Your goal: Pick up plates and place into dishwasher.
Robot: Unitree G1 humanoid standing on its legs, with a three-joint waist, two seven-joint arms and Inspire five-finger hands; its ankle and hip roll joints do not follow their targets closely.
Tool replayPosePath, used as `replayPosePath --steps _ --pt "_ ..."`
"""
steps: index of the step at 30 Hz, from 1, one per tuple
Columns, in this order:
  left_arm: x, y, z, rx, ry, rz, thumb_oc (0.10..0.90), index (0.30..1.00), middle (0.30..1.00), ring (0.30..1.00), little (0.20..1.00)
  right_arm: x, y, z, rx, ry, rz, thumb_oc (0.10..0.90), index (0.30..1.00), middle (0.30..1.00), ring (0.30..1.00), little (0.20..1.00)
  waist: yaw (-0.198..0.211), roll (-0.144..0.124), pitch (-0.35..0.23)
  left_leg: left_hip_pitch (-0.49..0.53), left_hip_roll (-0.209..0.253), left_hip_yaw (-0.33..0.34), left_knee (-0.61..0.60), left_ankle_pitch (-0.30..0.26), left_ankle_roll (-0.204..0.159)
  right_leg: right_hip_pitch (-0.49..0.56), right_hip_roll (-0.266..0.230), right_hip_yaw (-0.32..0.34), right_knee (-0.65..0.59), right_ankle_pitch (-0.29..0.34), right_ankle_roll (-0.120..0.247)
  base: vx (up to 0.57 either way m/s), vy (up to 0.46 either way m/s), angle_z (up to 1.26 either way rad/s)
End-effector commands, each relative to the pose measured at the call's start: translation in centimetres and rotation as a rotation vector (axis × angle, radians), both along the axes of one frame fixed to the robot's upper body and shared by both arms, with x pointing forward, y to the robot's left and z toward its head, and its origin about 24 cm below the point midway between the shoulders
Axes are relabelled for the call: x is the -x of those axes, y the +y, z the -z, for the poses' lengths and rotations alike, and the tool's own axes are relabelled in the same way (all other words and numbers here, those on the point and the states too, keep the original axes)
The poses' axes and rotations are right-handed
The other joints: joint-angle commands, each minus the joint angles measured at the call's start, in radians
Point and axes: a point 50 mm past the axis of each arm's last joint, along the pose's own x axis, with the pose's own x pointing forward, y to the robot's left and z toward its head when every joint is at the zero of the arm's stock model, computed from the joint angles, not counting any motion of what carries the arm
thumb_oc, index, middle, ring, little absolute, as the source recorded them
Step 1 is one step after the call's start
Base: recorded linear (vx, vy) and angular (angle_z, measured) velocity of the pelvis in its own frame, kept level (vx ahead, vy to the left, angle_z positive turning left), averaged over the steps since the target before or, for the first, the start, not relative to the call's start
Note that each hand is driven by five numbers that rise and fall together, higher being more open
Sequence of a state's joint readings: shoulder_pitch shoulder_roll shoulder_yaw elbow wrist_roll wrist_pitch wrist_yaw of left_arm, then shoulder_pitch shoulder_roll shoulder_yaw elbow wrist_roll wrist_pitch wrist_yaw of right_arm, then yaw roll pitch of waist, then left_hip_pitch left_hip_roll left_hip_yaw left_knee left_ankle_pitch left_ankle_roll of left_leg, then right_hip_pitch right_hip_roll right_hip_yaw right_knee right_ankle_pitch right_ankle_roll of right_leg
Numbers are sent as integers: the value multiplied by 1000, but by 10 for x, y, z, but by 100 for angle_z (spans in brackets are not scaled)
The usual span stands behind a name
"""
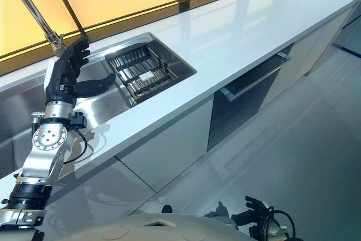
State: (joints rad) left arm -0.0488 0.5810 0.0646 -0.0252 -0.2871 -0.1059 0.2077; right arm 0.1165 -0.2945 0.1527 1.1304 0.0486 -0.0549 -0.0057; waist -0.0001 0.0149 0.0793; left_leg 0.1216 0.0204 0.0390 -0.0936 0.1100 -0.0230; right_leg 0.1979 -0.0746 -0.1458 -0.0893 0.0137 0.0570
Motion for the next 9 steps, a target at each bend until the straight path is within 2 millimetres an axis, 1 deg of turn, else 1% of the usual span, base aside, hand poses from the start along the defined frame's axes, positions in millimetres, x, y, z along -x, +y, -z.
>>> replayPosePath --steps 1,3,9 --pt "-5 6 -51 19 -243 11 800 900 900 900 900 -25 13 -4 -20 -92 -92 800 900 900 900 900 11 -2 -24 35 -48 48 46 -177 25 -58 25 21 50 -44 11 -11 10 -3" --pt "-4 8 -47 47 -234 8 800 900 900 900 900 -25 14 -3 -7 -84 -133 800 900 900 900 900 11 0 -25 35 -49 49 45 -177 25 -56 26 23 46 -44 11 -10 16 -9" --pt "-2 9 -39 121 -211 9 800 900 900 900 900 -26 18 -3 -26 -65 -164 800 900 900 900 900 17 -2 -31 35 -48 48 42 -176 25 -53 25 18 41 -43 10 -7 4 -6"
